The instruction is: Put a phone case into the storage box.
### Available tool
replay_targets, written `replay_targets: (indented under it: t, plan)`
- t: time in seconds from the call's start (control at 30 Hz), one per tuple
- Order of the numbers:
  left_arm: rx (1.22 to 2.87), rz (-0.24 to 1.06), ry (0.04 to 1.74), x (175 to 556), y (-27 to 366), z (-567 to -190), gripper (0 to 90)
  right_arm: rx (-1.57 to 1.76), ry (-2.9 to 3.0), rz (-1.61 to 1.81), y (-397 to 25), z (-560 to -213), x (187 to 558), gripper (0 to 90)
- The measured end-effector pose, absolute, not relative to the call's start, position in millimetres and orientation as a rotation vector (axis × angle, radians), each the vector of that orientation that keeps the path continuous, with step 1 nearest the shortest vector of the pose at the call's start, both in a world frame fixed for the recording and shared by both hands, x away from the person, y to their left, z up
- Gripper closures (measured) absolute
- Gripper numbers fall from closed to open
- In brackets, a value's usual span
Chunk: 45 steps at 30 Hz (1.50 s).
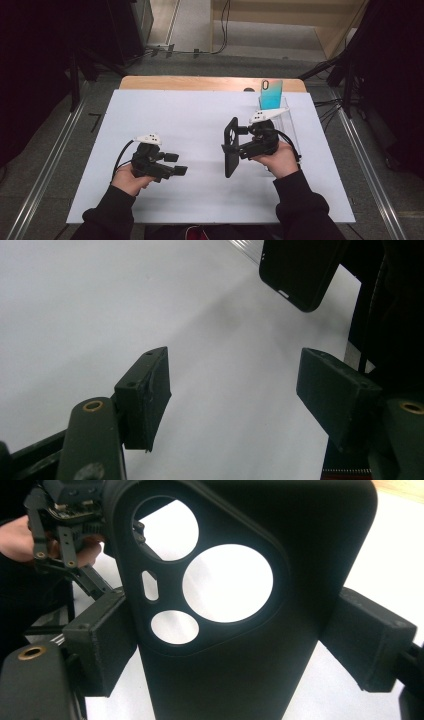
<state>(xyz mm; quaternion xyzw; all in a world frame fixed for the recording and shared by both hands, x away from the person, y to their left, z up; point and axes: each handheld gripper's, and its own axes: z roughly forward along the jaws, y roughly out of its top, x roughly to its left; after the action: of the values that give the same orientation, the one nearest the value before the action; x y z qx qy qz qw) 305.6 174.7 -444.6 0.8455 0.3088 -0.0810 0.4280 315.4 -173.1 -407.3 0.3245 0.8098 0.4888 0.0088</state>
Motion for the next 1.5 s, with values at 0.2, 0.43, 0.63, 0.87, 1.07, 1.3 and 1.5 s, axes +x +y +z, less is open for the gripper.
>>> replay_targets:
  t: [0.2,0.43,0.63,0.87,1.07,1.3,1.5]
  plan:
    - [2.105,-0.203,0.772,302.4,179.6,-445.5,30.0,0.999,2.532,1.523,-179.2,-400.9,315.5,11.7]
    - [2.107,-0.196,0.788,299.2,183.5,-448.0,29.9,1.021,2.489,1.523,-191.5,-387.6,314.9,11.7]
    - [2.114,-0.196,0.795,298.1,185.7,-449.5,29.9,1.055,2.433,1.53,-206.4,-376.8,316.3,11.8]
    - [2.109,-0.185,0.804,296.5,188.4,-449.0,29.9,1.141,2.342,1.491,-223.4,-366.2,323.7,11.9]
    - [2.097,-0.182,0.819,295.9,193.1,-449.8,30.0,1.205,2.231,1.452,-236.4,-359.4,330.8,12.0]
    - [2.1,-0.172,0.825,296.4,193.6,-450.6,29.9,1.323,2.106,1.4,-251.2,-351.5,340.6,12.1]
    - [2.095,-0.171,0.832,297.5,194.5,-451.3,29.9,1.391,2.034,1.314,-259.6,-345.1,350.5,12.1]
